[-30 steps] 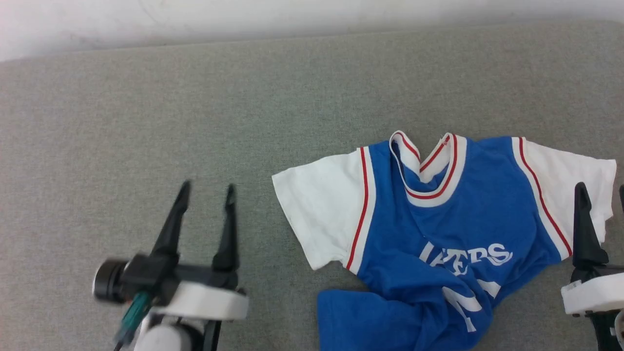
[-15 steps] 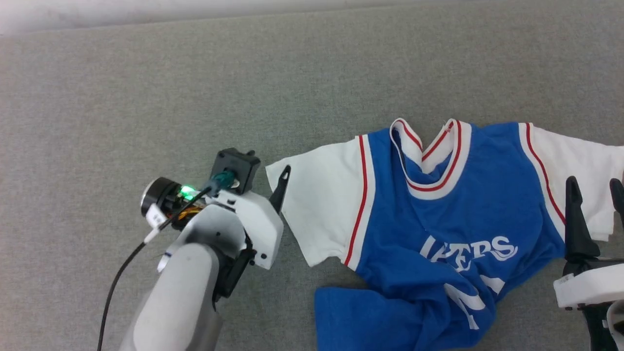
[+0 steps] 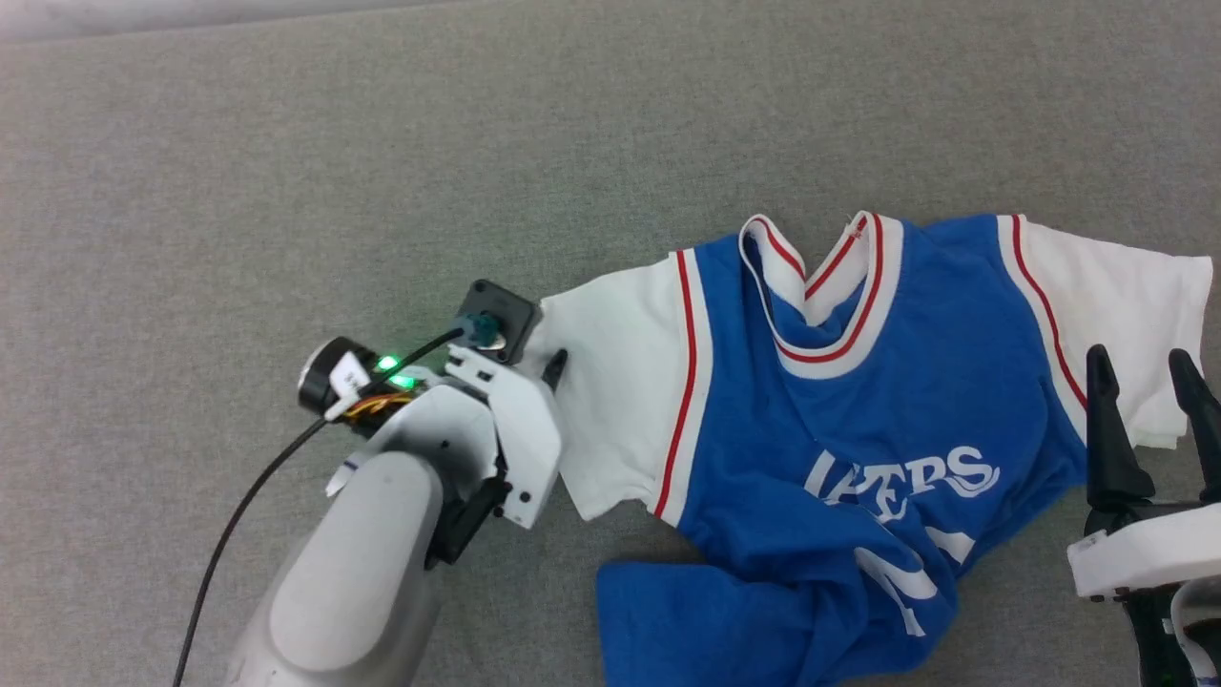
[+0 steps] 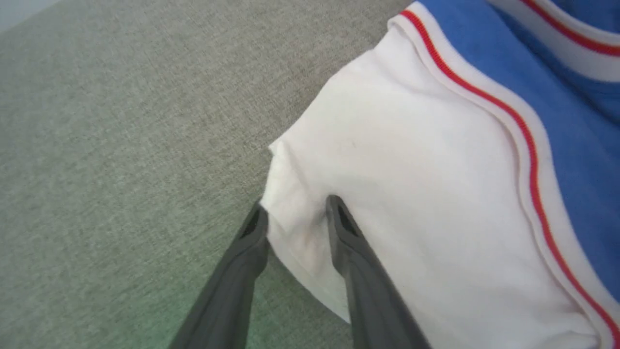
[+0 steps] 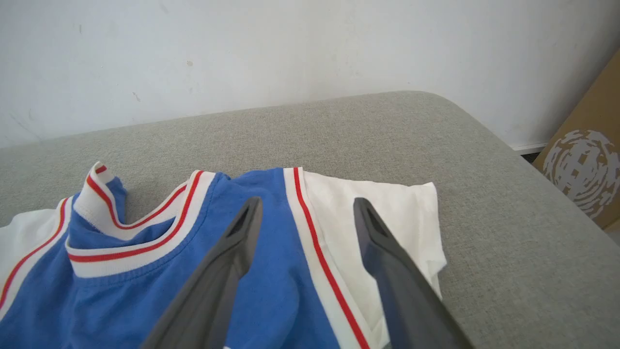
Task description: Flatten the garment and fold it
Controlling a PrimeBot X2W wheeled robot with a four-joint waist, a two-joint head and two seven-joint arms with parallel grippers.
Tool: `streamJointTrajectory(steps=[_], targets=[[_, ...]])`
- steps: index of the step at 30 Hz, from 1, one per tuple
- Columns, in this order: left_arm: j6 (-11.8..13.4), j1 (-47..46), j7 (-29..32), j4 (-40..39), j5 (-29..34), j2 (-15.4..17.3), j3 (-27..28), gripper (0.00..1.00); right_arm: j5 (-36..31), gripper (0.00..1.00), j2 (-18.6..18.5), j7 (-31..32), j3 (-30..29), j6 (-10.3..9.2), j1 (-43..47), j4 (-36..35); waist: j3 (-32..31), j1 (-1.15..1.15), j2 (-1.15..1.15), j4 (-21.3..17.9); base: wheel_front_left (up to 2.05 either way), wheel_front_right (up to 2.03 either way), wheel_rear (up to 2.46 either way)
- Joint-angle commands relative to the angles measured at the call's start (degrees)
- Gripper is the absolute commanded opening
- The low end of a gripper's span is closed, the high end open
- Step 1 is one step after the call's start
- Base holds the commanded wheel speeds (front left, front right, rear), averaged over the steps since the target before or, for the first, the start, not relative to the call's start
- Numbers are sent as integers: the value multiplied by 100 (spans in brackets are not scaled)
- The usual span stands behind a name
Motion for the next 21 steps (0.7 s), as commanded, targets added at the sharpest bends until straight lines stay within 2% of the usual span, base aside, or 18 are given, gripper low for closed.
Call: streamJointTrajectory(steps=[1,5,12,17,21], targets=[[-71,19,93,169,-78,20,-136,0,41,100,18,-19,10,-5,-128,49,31,0,0,-11,0,0,0],[-27,-57,22,232,-165,14,-112,0,40,100,18,-48,1,-5,-188,139,47,0,0,2,0,0,0],[367,-4,-496,132,-238,-27,191,0,7,100,18,-42,-13,-5,-228,234,-64,0,0,71,0,0,0],[798,523,-933,-350,-720,-103,838,0,1,100,18,6,3,-5,-186,245,-199,0,0,114,0,0,0],[1145,1278,-1099,-1023,-1079,26,1488,0,-11,100,18,52,-45,-5,-112,214,-269,0,0,191,0,0,0]])
